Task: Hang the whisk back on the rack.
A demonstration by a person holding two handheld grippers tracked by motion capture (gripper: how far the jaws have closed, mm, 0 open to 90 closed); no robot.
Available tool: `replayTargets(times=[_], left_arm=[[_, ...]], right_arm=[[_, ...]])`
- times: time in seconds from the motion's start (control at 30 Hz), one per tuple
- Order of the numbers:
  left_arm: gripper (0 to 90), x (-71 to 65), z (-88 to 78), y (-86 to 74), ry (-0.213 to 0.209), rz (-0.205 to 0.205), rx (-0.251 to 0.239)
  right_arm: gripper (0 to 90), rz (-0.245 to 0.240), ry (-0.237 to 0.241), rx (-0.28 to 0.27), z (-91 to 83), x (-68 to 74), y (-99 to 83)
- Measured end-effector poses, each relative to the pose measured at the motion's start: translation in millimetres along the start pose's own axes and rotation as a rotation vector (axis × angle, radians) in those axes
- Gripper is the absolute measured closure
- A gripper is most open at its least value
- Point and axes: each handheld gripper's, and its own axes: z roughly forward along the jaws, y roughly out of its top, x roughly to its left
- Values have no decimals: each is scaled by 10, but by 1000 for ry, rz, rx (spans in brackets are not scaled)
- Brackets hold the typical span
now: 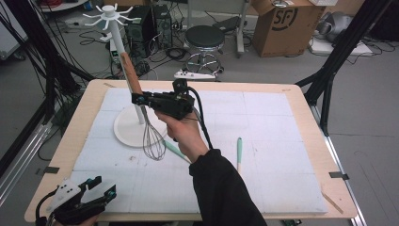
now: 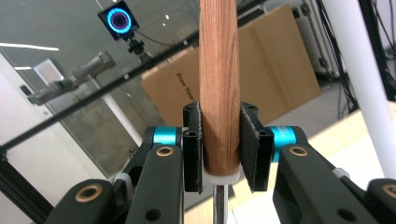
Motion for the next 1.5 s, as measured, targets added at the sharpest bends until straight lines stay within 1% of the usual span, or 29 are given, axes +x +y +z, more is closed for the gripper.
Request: replayTargets(times=[0.07,0.1,0.13,0.17,0.2,0.23,0.27,0.3,0.37,0.4,0.47,0.53,0.57,0.6,0.63,0.67,0.77,0.87,0.97,1.2,1.27,1.37,1.4,1.5], left_arm=[[348,2,-1,-2,-1,-5,-2],[348,3,-3,-3,-1,-2,-2],[348,0,-6,-3,-4,0,-1],[348,-7,-11,-4,-4,-5,-2],[348,-10,-14,-3,-5,-3,-5],[347,-11,-15,-1,-9,-1,-8],[348,-14,-17,0,-8,-1,-7],[348,-15,-15,1,-9,-1,-8],[347,-14,-14,2,-8,2,-5],[348,-16,-13,3,-13,2,-4],[348,-18,-6,4,-17,-2,-8],[347,-20,1,6,-19,-1,-8],[348,-20,2,7,-21,0,-6],[348,-19,2,7,-21,3,-5],[348,-15,2,8,-21,5,-6],[347,-16,1,7,-21,-3,-7],[347,-3,7,11,-21,-5,-8],[347,5,16,14,-24,-5,-4],[346,6,23,15,-26,-6,-5],[347,1,26,18,-32,-8,-8],[346,0,24,19,-33,-11,-10],[347,1,23,18,-33,-10,-9],[347,-1,25,17,-32,-11,-11],[346,-1,24,17,-32,-11,-11]], right_arm=[[728,-7,7,6,81,12,66],[728,-12,10,1,115,24,97],[728,-17,24,-3,187,44,169],[728,-17,24,-3,187,44,169],[728,-18,23,-7,220,65,209],[728,-23,29,-8,253,78,251],[728,-29,33,-15,308,107,334],[728,-29,33,-15,308,107,334],[728,-37,53,-26,349,154,423],[728,-36,51,-27,362,162,446],[728,-36,54,-32,375,158,465],[728,-24,57,-29,403,135,493],[728,-19,54,-28,414,119,501],[728,-9,52,-28,428,70,507],[728,-9,52,-28,428,70,507],[728,-1,47,-29,432,43,508],[728,8,44,-36,442,-35,521],[728,9,48,-40,462,-92,534],[727,8,41,-35,475,-140,528],[726,-6,37,-37,490,-176,524],[724,-22,23,-37,495,-172,522],[720,-31,11,-38,504,-175,517],[717,-38,1,-38,509,-175,517],[695,-37,-17,-37,518,-182,510]])
